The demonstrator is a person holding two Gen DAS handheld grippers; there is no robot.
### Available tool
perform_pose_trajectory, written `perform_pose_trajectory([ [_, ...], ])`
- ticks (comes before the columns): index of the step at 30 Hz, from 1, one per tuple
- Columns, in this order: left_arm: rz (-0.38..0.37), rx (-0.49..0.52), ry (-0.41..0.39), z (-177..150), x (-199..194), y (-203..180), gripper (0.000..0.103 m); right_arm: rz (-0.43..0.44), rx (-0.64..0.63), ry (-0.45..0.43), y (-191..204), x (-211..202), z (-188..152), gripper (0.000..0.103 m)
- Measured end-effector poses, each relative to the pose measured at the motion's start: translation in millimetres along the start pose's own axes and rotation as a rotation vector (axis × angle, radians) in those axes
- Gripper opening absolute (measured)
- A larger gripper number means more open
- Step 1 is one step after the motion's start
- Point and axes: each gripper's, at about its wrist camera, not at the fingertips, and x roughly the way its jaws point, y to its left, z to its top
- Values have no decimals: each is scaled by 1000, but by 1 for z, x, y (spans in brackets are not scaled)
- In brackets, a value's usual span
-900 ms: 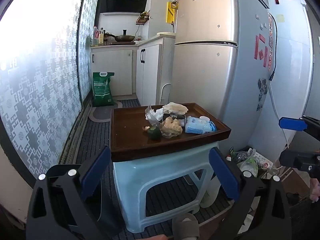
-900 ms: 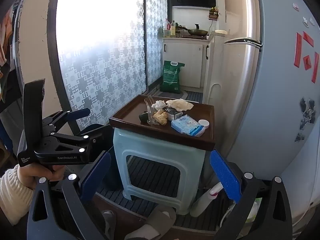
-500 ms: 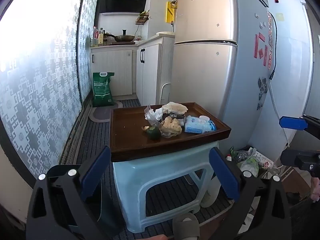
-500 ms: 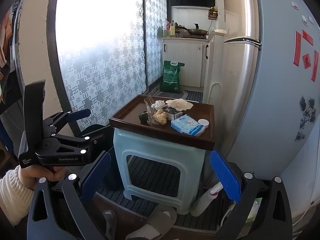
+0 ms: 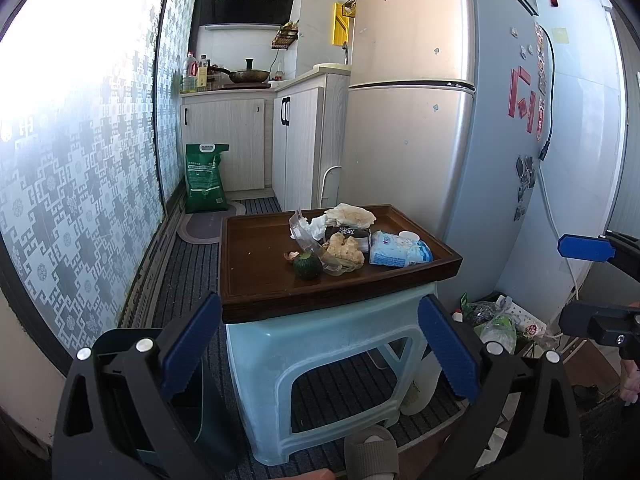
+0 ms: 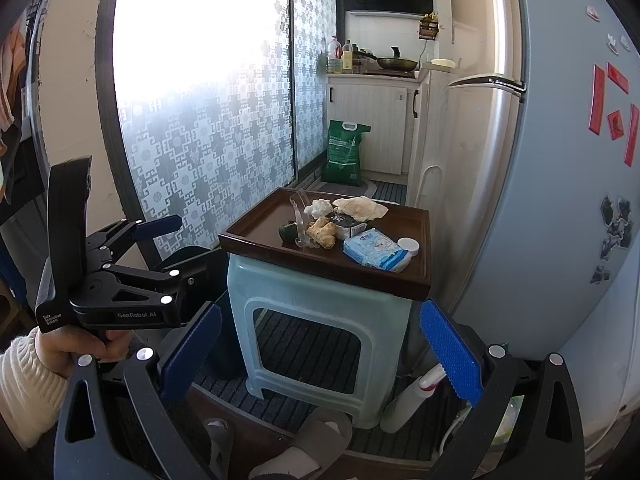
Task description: Collect trash
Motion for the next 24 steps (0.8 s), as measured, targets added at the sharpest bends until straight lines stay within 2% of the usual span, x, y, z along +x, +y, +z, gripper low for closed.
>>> perform_pose_trajectory([
  [24,0,-1,2,0,-2,1,100,0,-1,1,1,0,-1,101],
])
